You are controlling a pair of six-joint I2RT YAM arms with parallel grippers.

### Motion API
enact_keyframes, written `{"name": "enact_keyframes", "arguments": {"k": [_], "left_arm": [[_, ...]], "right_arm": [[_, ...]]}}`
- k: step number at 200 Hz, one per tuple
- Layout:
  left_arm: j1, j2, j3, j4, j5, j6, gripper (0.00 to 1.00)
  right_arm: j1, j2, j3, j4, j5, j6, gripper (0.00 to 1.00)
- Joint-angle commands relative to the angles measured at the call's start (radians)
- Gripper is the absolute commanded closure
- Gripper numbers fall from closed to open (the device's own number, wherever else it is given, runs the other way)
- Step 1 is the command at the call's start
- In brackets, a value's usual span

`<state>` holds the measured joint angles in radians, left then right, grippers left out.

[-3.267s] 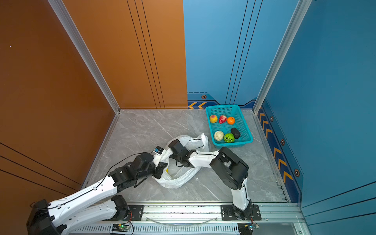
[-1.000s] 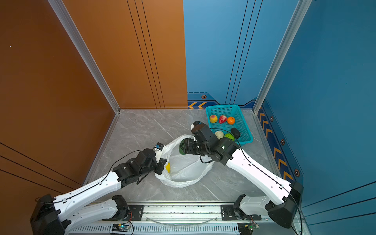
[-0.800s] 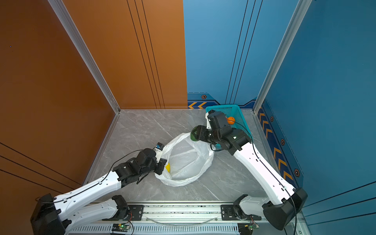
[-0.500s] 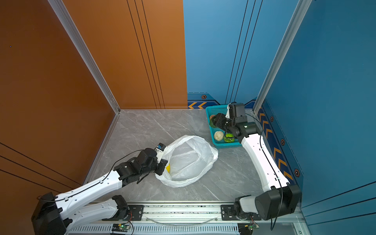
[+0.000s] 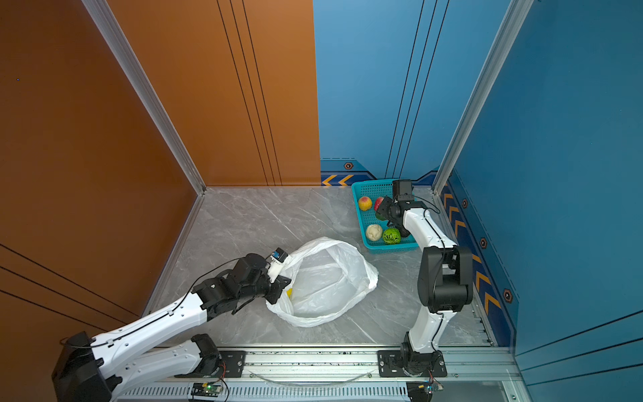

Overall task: Untie the knot of the plastic bag and take out the fruit
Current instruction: Place the fruit in the basket.

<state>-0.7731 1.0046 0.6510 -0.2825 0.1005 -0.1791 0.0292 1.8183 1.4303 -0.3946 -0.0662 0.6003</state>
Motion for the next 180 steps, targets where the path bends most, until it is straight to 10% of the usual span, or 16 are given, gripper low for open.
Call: {"name": "enact_keyframes", "arguments": {"k": [1, 87, 180], "left_arm": [[0.003, -0.037, -0.015, -0.026, 0.044, 0.044, 1.00], [0.004, -0.066, -0.039, -0.014, 0.059, 0.107, 1.00], [0.011, -0.082, -0.046, 0.007, 0.044, 0.099, 1.00]], "right_arm": [[-0.014, 0.040, 0.053, 0.041, 0.056, -0.023, 0.57], [-0.013, 0.093, 0.057, 0.021, 0.096, -0.046, 0.21], [0.045, -0.029, 0.041, -0.078, 0.072, -0.085, 0.13]]}}
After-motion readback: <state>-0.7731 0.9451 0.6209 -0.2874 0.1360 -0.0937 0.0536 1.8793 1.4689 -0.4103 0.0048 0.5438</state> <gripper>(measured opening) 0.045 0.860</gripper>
